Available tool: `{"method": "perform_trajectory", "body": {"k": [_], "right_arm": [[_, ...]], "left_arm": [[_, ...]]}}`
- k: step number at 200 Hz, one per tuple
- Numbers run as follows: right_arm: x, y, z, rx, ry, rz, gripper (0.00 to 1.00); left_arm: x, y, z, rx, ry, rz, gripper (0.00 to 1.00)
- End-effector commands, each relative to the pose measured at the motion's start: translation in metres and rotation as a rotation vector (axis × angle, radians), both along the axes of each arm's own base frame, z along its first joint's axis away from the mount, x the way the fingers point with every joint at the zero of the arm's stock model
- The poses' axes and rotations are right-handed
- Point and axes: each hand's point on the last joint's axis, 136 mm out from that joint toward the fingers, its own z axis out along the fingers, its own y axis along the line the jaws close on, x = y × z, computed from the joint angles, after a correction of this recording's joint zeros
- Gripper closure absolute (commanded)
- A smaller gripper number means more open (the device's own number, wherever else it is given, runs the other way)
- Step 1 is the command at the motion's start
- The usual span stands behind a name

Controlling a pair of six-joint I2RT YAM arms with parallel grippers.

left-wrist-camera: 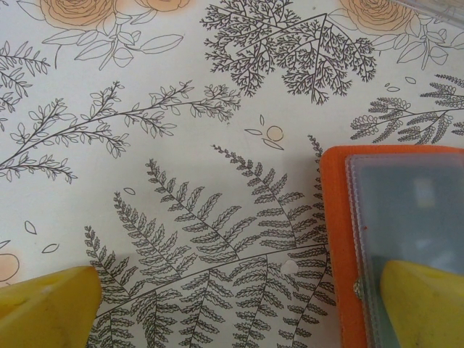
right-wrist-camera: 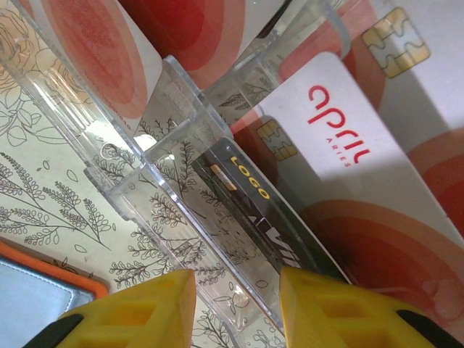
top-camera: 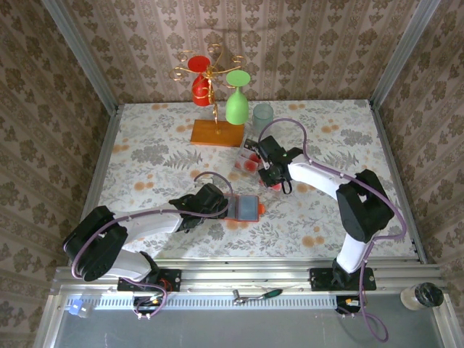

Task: Put the credit cards into the card holder
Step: Pick up the credit card from the storage box.

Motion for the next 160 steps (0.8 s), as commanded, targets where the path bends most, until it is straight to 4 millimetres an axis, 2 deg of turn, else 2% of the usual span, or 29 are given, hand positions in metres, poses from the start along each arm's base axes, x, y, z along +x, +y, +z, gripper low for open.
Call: {"method": "perform_trajectory", "body": {"k": [1, 93, 118, 160], "right_arm": [[-0.001, -0.004, -0.009, -0.045, 0.035, 0.015, 0.66], [-0.006, 0.006, -0.006, -0.005, 0.04, 0.099, 0.95], [-0.004, 0.015, 0.004, 0.021, 0.021, 0.171, 1.0], [-0.009, 0.027, 0.026, 0.081, 0.013, 0.221, 1.0]], "left_arm": [[0.002, 0.002, -0.001, 0.009, -0.014, 0.016, 0.0], [0.003, 0.001, 0.0, 0.001, -0.015, 0.018, 0.0], [0.003, 0.0, 0.0, -0.008, -0.014, 0.017, 0.0], [0.003, 0.001, 0.005, -0.015, -0.023, 0.02, 0.0]]}}
